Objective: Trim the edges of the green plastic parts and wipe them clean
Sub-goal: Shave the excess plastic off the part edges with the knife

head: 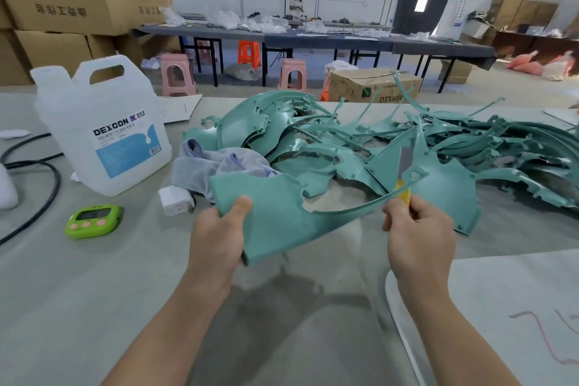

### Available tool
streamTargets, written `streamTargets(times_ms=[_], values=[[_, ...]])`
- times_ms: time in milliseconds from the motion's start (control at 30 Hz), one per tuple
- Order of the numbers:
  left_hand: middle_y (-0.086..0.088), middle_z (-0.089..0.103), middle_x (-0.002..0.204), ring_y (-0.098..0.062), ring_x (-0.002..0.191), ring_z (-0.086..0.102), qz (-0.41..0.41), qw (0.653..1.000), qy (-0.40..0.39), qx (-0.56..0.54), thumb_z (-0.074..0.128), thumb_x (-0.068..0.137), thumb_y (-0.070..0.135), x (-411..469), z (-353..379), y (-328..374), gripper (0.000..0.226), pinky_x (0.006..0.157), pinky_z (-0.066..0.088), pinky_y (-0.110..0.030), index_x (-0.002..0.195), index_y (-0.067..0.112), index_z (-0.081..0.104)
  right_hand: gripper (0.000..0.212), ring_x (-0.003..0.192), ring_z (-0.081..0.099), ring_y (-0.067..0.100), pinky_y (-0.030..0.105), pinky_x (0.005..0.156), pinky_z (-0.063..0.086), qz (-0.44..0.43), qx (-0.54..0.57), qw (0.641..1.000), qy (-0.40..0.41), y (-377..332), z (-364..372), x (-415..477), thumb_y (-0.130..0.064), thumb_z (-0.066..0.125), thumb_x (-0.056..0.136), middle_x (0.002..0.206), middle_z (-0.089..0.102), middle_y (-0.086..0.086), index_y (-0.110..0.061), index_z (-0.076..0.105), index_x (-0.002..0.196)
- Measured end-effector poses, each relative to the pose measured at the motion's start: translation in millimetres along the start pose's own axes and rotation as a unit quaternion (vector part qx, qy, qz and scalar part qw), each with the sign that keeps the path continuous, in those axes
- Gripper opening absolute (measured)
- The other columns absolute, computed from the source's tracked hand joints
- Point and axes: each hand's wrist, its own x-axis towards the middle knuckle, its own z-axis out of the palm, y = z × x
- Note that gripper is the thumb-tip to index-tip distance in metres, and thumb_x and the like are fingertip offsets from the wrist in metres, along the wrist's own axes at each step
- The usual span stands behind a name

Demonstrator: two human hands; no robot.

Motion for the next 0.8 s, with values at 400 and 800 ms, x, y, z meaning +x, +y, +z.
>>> streamTargets(times_ms=[400,800], values=[[0.006,0.058,0.052,-0.015,0.053,0.056,0.207,0.953,0.128,0.180,0.058,0.082,0.049,0.4,-12.0,1.7,0.039,0.053,0.043,-0.034,0.066,0.014,0.060,0.028,0.056,0.046,0.019,0.036,0.061,0.037,0.137,0.159,0.978,-0.005,-2.0,-0.7,6.3,-0.014,0.057,0.087,0.050,0.057,0.001,-0.012,0.065,0.060],[0.033,0.052,0.072,0.000,0.072,0.047,0.501,0.807,-0.094,0.299,0.062,0.093,0.043,-31.7,5.7,-6.8,0.033,0.068,0.035,-0.007,0.124,0.037,0.068,0.012,0.150,0.031,0.006,0.054,0.118,0.032,-0.057,0.239,0.898,-0.366,-24.1,11.3,-16.2,-0.024,0.072,0.082,0.156,0.046,-0.015,-0.021,0.084,0.084]])
